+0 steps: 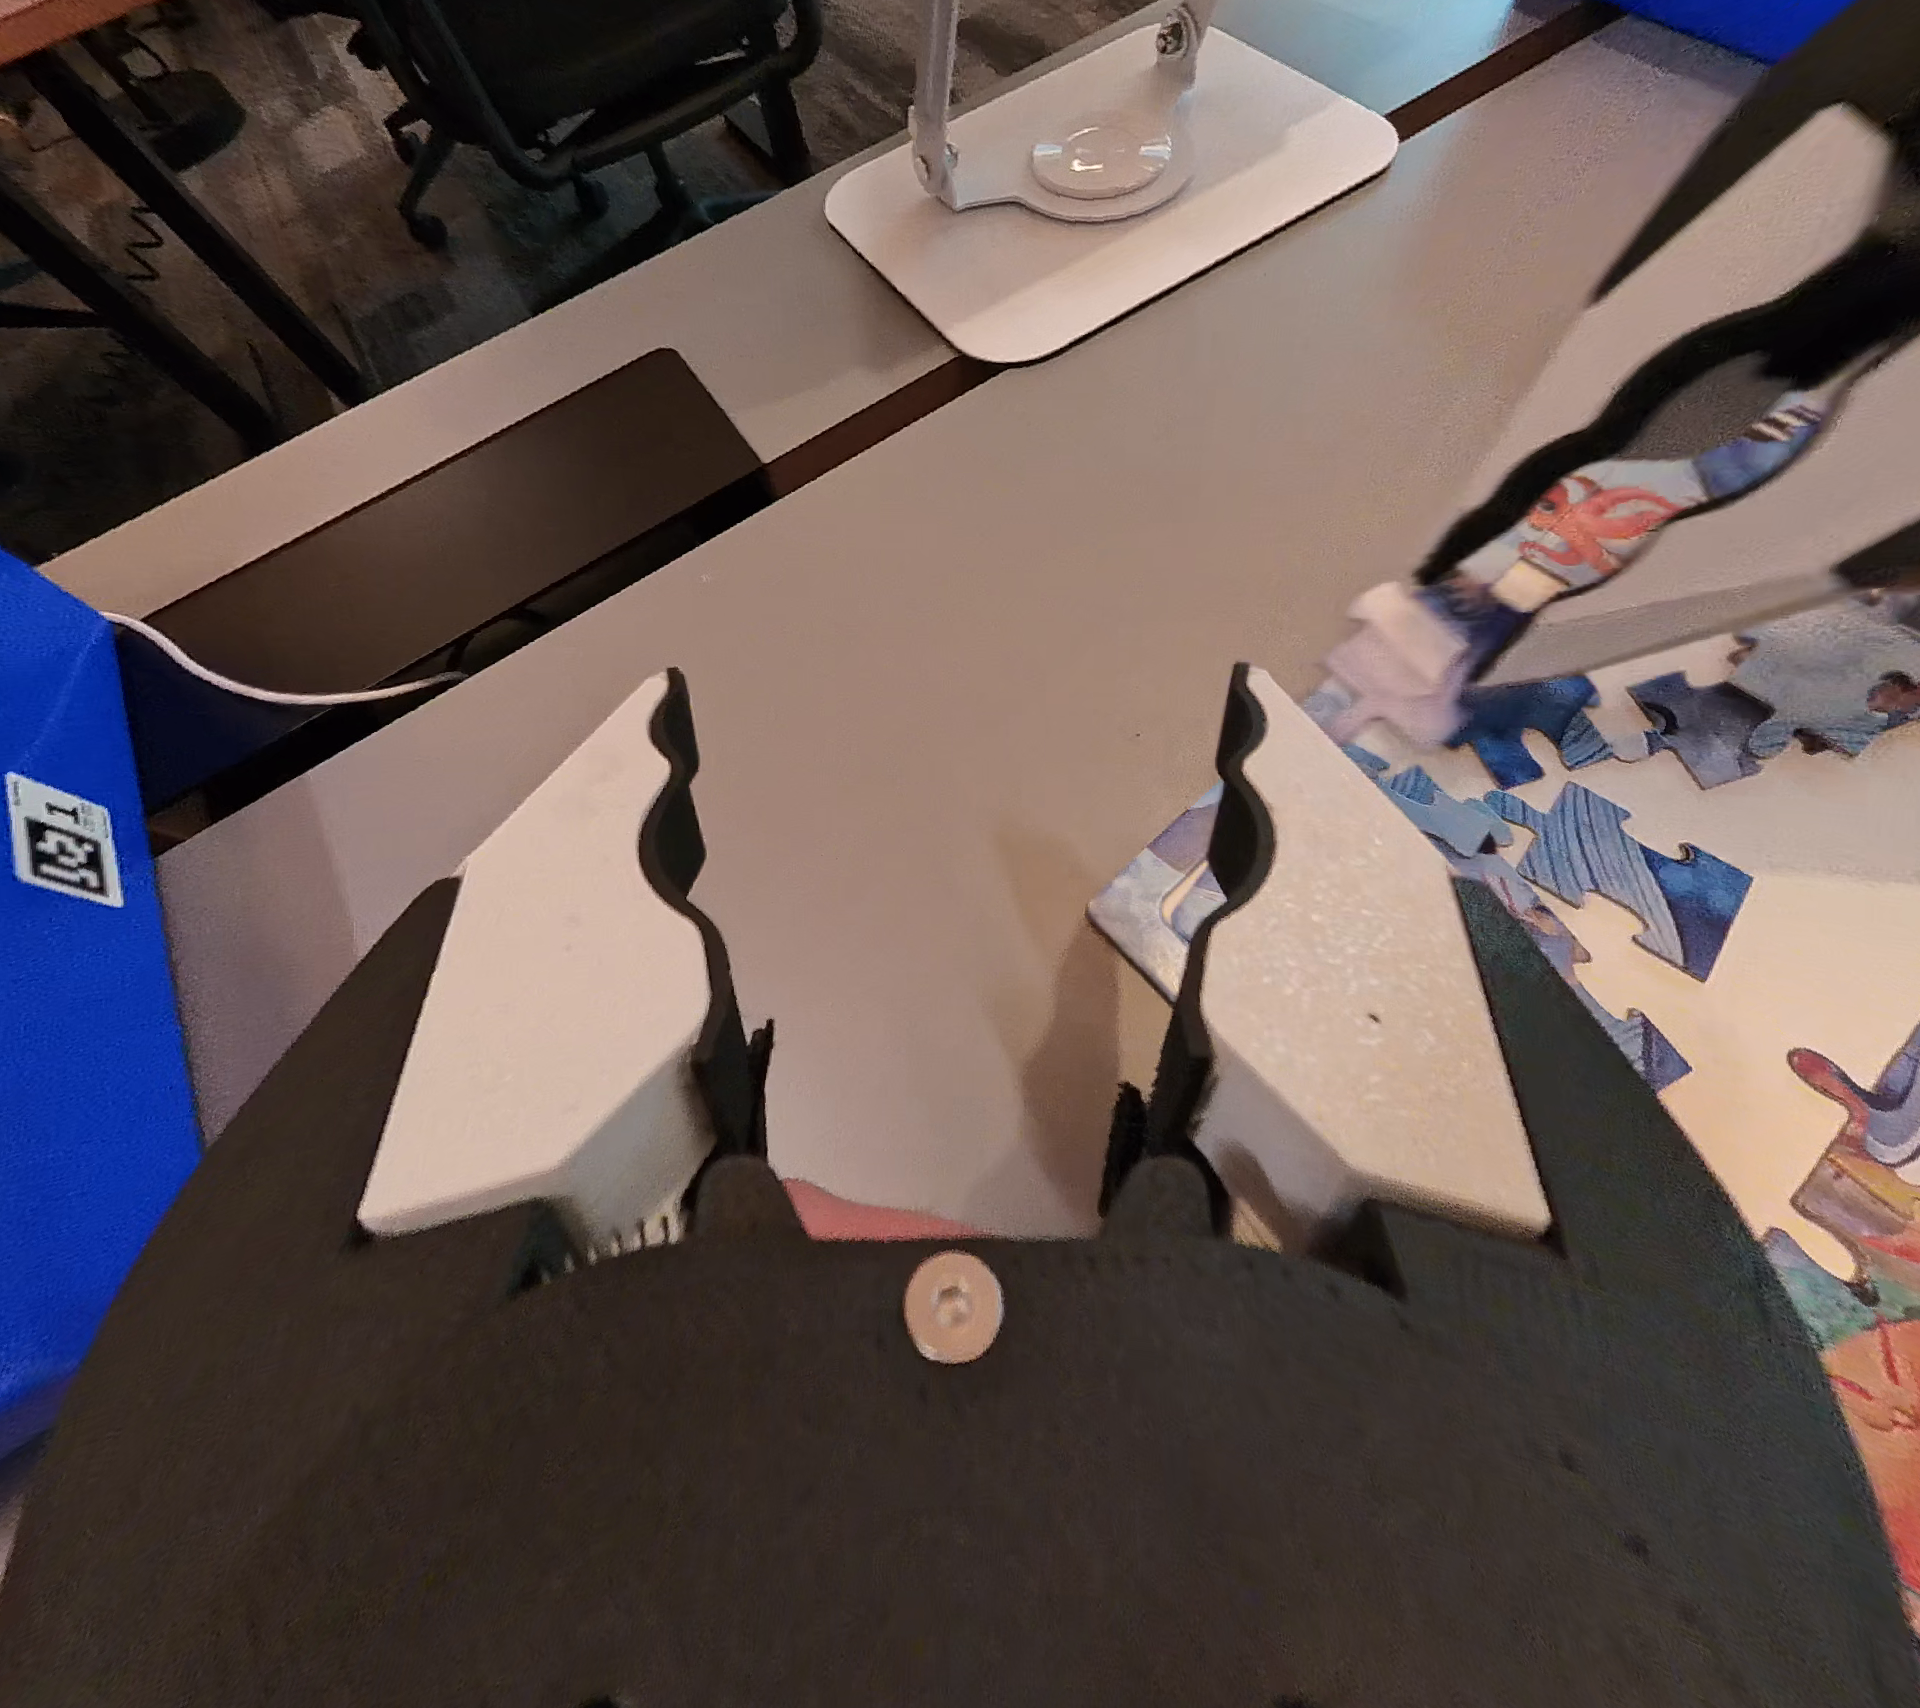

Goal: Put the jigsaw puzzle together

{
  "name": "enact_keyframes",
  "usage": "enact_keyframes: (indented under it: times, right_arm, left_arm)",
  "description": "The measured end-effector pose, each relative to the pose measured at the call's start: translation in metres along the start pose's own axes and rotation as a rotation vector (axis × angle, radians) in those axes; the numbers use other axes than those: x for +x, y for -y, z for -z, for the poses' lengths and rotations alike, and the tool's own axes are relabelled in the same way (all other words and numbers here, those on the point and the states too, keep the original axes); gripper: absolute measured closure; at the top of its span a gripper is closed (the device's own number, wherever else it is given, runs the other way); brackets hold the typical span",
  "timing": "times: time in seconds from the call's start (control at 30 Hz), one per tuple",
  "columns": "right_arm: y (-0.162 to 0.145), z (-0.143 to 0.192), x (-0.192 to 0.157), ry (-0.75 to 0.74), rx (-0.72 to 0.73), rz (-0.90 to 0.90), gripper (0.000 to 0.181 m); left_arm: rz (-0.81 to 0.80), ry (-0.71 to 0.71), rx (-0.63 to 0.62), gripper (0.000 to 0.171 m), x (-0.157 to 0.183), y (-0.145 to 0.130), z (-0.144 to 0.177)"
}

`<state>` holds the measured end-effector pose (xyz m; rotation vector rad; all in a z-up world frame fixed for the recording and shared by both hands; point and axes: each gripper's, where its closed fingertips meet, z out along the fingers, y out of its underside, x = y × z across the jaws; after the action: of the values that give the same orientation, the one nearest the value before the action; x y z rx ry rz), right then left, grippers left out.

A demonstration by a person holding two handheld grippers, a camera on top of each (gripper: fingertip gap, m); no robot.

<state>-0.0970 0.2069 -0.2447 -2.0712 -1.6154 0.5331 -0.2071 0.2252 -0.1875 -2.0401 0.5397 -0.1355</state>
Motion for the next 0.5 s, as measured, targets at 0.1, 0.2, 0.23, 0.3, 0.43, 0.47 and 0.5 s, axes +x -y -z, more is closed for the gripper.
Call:
enact_keyframes:
  times: [0.1, 0.2, 0.23, 0.3, 0.43, 0.47, 0.5]
  right_arm:
    - [-0.033, 0.032, -0.022, -0.011, -0.023, -0.04, 0.155]
    - [-0.069, 0.05, -0.049, 0.008, -0.05, -0.102, 0.155]
    - [-0.08, 0.053, -0.058, 0.016, -0.057, -0.121, 0.155]
    - [-0.098, 0.054, -0.077, 0.042, -0.07, -0.16, 0.155]
    - [-0.136, 0.049, -0.091, -0.03, -0.159, -0.215, 0.155]
    - [-0.143, 0.047, -0.091, -0.057, -0.175, -0.224, 0.155]
    - [-0.144, 0.046, -0.093, -0.071, -0.161, -0.236, 0.154]
  left_arm:
    - [-0.014, -0.05, -0.02, 0.072, 0.013, -0.002, -0.003]
    - [-0.056, -0.12, -0.048, 0.071, 0.033, -0.005, -0.005]
    - [-0.069, -0.141, -0.048, 0.071, 0.041, -0.004, -0.006]
    - [-0.09, -0.171, -0.044, 0.071, 0.053, 0.0, -0.008]
    - [-0.122, -0.197, -0.053, 0.071, 0.066, 0.0, -0.01]
    - [-0.122, -0.202, -0.054, 0.071, 0.066, 0.0, -0.009]
    - [-0.12, -0.209, -0.055, 0.07, 0.068, 0.0, -0.009]
